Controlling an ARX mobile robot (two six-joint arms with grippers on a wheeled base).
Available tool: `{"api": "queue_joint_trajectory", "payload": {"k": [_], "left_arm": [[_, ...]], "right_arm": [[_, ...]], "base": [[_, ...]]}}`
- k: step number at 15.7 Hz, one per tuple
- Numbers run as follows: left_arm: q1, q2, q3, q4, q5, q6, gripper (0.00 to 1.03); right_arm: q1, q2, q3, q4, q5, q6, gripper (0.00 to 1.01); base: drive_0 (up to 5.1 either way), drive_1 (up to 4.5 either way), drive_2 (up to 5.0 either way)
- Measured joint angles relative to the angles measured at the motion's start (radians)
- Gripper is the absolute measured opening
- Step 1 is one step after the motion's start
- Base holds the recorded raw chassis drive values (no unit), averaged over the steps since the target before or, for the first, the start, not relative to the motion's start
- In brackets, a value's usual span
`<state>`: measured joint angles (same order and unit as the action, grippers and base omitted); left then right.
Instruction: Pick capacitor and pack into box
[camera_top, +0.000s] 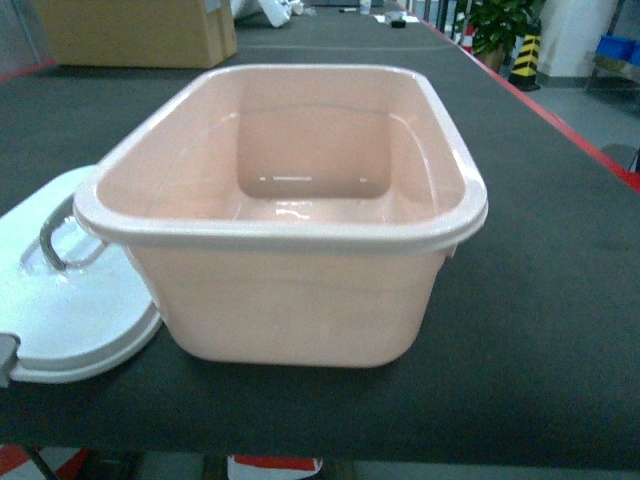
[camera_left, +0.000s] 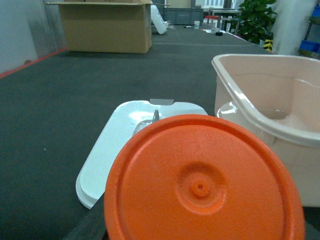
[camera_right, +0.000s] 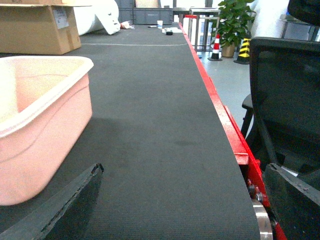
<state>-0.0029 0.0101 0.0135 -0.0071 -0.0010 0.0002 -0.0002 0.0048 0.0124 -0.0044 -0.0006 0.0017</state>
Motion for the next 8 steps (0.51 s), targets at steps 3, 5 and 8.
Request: {"api": "queue_joint_trajectory", "payload": {"k": [3, 5, 8], "left_arm": [[0.0, 0.0, 0.0, 0.006, 0.001, 0.0, 0.44], [0.0, 0.0, 0.0, -0.003, 0.001, 0.0, 0.44], [0.0, 0.0, 0.0, 0.0, 0.001, 0.0, 0.44]], "right_arm": [[0.0, 0.0, 0.0, 0.007, 0.0, 0.001, 0.98], [0.0, 0.0, 0.0, 0.001, 0.0, 0.001, 0.98], [0.0, 0.0, 0.0, -0.001, 0.0, 0.001, 0.98]], "base": [[0.0, 0.0, 0.0], [0.0, 0.0, 0.0], [0.0, 0.0, 0.0]]}}
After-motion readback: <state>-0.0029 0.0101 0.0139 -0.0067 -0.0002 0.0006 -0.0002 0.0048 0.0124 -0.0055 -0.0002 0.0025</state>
